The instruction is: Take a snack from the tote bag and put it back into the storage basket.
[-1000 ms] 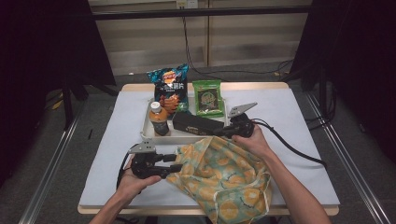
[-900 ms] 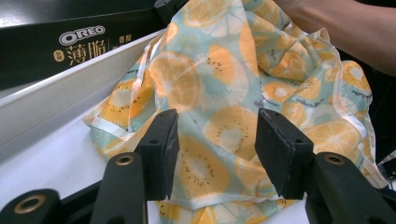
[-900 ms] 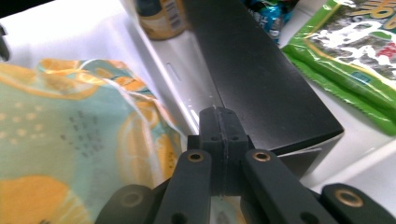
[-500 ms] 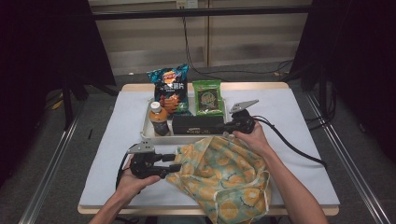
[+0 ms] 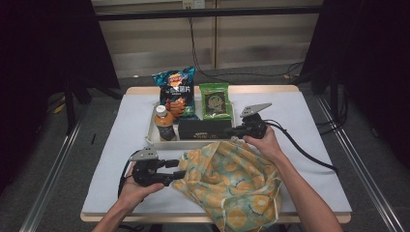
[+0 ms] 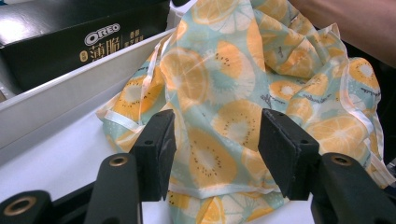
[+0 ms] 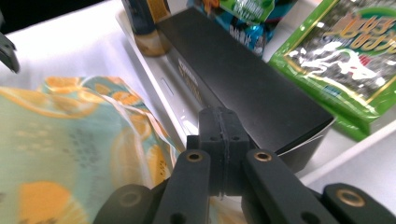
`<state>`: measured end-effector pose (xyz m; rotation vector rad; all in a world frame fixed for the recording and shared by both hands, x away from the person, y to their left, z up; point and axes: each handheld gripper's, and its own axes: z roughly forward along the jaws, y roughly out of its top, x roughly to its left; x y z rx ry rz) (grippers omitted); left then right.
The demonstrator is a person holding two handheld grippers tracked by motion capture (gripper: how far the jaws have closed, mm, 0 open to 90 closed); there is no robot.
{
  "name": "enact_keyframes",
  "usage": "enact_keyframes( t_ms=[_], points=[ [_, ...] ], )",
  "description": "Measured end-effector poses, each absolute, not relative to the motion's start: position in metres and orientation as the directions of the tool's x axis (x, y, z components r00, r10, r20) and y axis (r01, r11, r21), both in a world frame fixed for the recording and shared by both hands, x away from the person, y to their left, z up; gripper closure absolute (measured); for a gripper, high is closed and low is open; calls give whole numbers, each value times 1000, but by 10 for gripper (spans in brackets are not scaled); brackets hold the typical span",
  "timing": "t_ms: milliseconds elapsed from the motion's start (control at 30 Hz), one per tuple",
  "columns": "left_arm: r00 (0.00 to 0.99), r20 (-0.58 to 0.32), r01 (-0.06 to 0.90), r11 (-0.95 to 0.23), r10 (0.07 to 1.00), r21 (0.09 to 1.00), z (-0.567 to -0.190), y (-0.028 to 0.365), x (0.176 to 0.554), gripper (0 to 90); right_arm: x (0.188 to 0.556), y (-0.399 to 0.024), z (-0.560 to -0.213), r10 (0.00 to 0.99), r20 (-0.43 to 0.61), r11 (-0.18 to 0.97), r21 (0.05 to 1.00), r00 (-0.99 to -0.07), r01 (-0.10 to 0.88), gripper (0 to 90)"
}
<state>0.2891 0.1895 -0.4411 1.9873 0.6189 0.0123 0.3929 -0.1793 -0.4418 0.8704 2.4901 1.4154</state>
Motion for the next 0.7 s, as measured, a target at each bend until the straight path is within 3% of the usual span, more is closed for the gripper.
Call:
enact_keyframes(
  t_ms=[133,267,567,700],
  points=[
    [862,-247,420,-349,442,838,-441,192,289,451,386,-184,-433,556,142,366,843,-819,394,787],
    [856,-241,419,-340,458,842,-441,194,289,427,379,-188,-425,590,129,337,858,-797,388,615],
    [844,-216,411,-332,492,849,-441,194,287,267,358,-211,-414,653,98,317,865,-751,389,265],
    [836,-198,404,-331,511,853,-439,196,286,212,345,-222,-409,669,89,306,872,-738,383,187]
  ],
)
